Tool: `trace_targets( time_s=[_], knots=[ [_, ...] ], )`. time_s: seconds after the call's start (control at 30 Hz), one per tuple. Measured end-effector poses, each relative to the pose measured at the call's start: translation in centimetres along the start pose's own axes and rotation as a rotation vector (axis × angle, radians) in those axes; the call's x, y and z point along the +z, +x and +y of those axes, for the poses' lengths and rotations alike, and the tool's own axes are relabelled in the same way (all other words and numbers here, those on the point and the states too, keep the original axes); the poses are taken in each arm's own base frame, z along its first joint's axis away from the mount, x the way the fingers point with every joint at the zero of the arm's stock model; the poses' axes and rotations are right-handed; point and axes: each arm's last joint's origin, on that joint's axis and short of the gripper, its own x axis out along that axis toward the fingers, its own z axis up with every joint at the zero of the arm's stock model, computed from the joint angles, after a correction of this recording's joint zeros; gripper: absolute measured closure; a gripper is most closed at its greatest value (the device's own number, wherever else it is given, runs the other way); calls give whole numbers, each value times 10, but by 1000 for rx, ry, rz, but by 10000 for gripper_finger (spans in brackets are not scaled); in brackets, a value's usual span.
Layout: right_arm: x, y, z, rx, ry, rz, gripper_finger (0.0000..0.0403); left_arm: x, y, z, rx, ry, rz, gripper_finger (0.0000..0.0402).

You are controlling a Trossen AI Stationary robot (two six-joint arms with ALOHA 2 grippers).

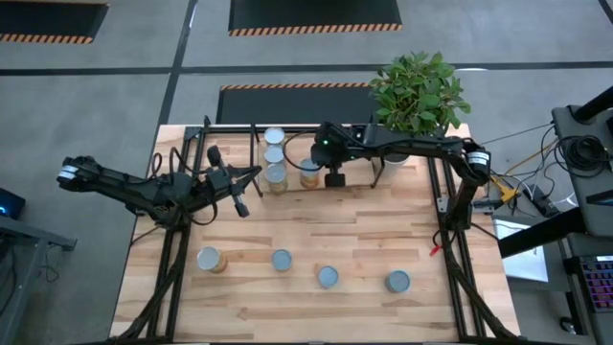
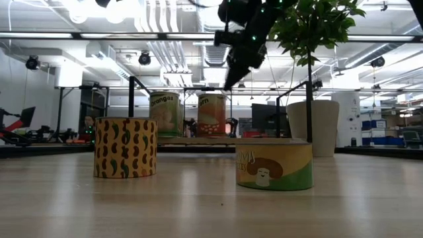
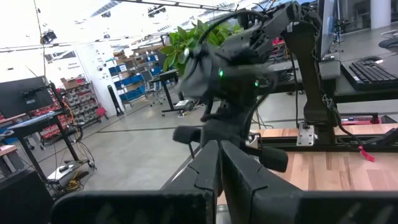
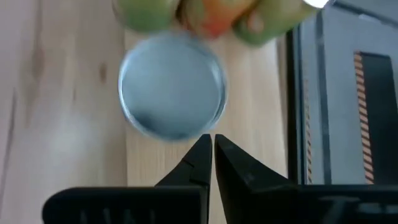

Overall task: Pick and place cans onto a shelf
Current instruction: Put the right canned corn on the shelf

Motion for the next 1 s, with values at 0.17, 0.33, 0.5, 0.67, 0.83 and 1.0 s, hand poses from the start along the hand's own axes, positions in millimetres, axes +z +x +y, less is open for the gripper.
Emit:
trace_targets(
  time_s=[0.17,0.33,0.5,0.67,0.83,1.0],
  knots=[
    [11,0,4,8,24,-97,394,0,0,0,0,0,0,402],
    [20,4,12,76,10,-182,394,0,0,0,0,0,0,402],
    [21,8,19,92,6,-180,394,0,0,0,0,0,0,402],
    [13,19,24,106,5,-146,394,0,0,0,0,0,0,402],
    [10,20,26,117,-13,-116,394,0,0,0,0,0,0,402],
    [7,19,27,121,-62,-87,394,0,0,0,0,4,0,402]
  ],
)
